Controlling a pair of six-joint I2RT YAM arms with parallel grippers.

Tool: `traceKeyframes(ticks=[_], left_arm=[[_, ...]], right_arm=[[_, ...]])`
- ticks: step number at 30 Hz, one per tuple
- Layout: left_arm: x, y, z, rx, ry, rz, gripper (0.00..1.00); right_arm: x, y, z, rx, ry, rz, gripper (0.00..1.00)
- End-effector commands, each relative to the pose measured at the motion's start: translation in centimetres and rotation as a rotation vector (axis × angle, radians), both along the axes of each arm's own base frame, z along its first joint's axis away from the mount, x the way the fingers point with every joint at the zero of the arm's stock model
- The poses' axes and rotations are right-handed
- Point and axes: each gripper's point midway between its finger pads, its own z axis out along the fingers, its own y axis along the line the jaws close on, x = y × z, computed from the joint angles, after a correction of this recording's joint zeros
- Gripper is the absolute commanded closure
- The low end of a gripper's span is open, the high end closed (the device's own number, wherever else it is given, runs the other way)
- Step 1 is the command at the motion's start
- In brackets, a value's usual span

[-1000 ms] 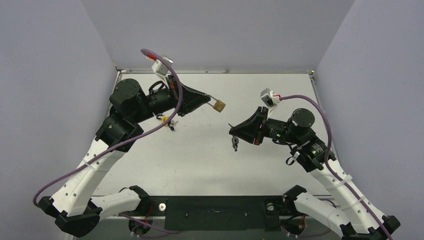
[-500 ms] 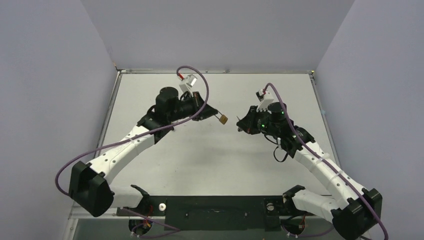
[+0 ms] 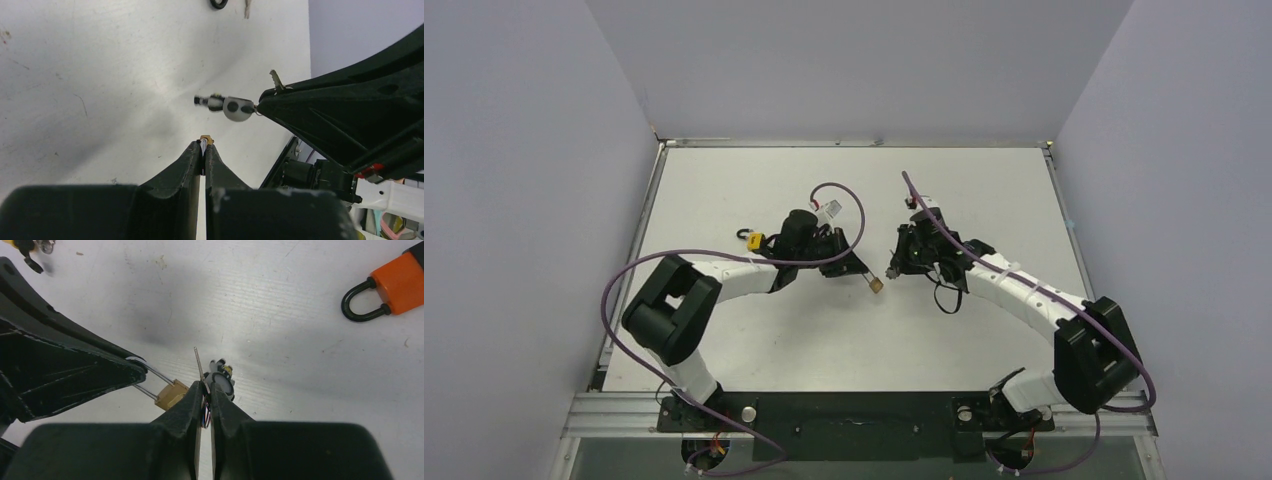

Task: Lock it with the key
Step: Place the lock at the center of the board.

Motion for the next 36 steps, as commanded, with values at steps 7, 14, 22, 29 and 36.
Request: traceKeyframes(ticks=[7, 14, 22, 29, 36], left_arm=[[-0.2, -1.1, -2.9, -0.025, 0.032, -0.034, 1.00], [0.1, -0.3, -5.5, 0.064, 0.071, -0.010, 0.96], [1.2, 1.1, -5.4, 0.164, 0.035, 0.046, 0.65], [2.8, 3.0, -2.1, 0.279, -0.042, 0.120, 0.57], [3.3, 5.2, 1.5, 0.362, -0.096, 0.184, 0.51]], right_arm=[[2.2, 2.8, -1.2, -0.017, -0.038, -0.031, 1.00], [2.2, 3.3, -2.8, -0.020, -0.004, -0.030, 1.00], [2.3, 3.4, -2.4, -0.024, -0.011, -0.026, 0.67], [2.6, 3.5, -0.2, -0.008, -0.051, -0.029, 0.40], [2.8, 3.0, 2.5, 0.009, -0.104, -0.054, 0.32]])
